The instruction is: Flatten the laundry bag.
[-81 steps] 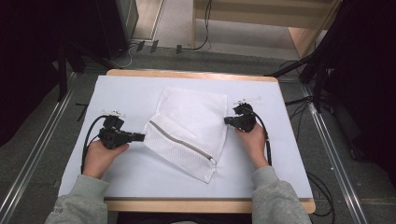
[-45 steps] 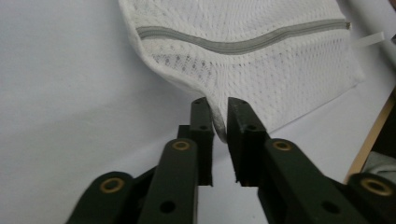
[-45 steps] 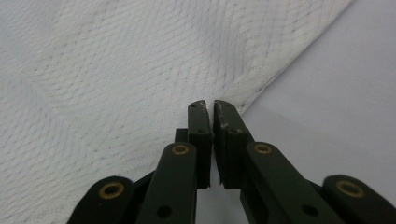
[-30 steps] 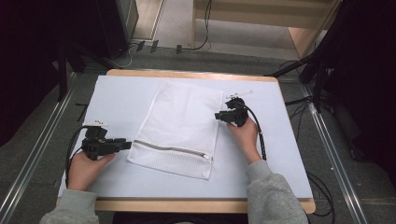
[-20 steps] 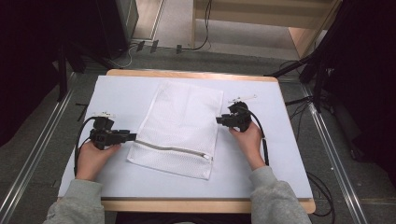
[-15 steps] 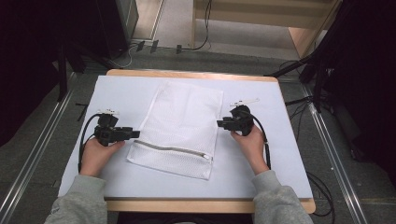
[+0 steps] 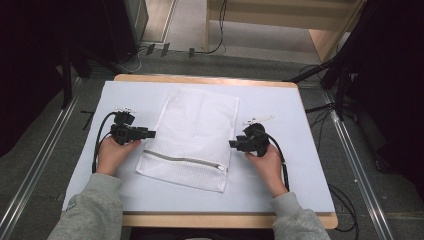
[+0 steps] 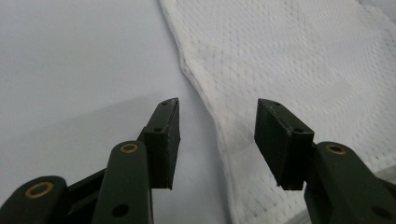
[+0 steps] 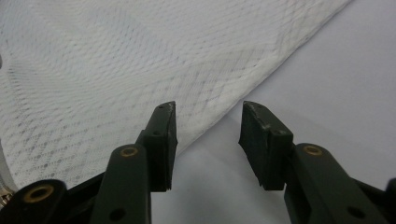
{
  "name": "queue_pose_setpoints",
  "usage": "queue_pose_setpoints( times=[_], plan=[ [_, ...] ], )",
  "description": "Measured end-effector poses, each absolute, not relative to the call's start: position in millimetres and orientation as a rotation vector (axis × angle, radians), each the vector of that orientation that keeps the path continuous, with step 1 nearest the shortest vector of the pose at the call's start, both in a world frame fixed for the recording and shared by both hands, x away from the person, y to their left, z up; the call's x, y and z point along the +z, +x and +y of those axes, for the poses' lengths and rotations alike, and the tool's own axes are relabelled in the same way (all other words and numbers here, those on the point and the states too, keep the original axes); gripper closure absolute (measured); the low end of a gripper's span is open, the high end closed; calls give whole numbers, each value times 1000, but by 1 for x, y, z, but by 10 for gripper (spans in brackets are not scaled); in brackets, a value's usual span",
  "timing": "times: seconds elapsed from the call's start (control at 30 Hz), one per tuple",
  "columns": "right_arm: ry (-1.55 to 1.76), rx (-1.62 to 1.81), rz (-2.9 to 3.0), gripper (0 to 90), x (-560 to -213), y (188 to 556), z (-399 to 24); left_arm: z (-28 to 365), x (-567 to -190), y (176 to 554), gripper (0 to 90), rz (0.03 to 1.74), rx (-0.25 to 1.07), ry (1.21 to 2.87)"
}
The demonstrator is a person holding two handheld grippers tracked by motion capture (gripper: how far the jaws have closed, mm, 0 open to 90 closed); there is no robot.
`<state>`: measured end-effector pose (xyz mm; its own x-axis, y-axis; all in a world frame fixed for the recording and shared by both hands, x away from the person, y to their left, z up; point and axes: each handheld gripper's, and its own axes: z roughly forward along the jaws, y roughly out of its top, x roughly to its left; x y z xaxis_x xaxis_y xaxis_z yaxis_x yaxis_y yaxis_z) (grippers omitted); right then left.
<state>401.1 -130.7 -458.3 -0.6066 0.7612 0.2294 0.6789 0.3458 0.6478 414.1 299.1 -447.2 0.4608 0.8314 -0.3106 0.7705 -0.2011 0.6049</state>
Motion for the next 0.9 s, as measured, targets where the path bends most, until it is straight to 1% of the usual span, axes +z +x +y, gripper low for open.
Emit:
queue_pose_setpoints(
  times=[0.1,0.27,0.4,0.5,0.6,0.7,0.8,0.9],
  plan=[
    [1333,1106,2498,542,-463,397,-126,298,-449,419,520,1339,101,1999],
    [1292,1091,2522,511,-467,391,-113,292,-449,421,562,1320,91,2029],
    [1286,1098,2514,507,-468,389,-109,289,-451,420,610,1309,92,2052],
    [1244,1083,2493,522,-470,386,-107,289,-451,421,662,1312,64,2046],
    [1200,1053,2462,567,-471,382,-102,288,-452,420,731,1310,51,2052],
    [1162,1007,2451,631,-471,381,-100,286,-453,420,805,1306,45,2067],
    [1183,997,2438,725,-470,382,-101,286,-453,419,859,1305,35,2077],
    [1207,1020,2439,813,-470,386,-104,285,-453,419,881,1304,29,2081]
  ],
)
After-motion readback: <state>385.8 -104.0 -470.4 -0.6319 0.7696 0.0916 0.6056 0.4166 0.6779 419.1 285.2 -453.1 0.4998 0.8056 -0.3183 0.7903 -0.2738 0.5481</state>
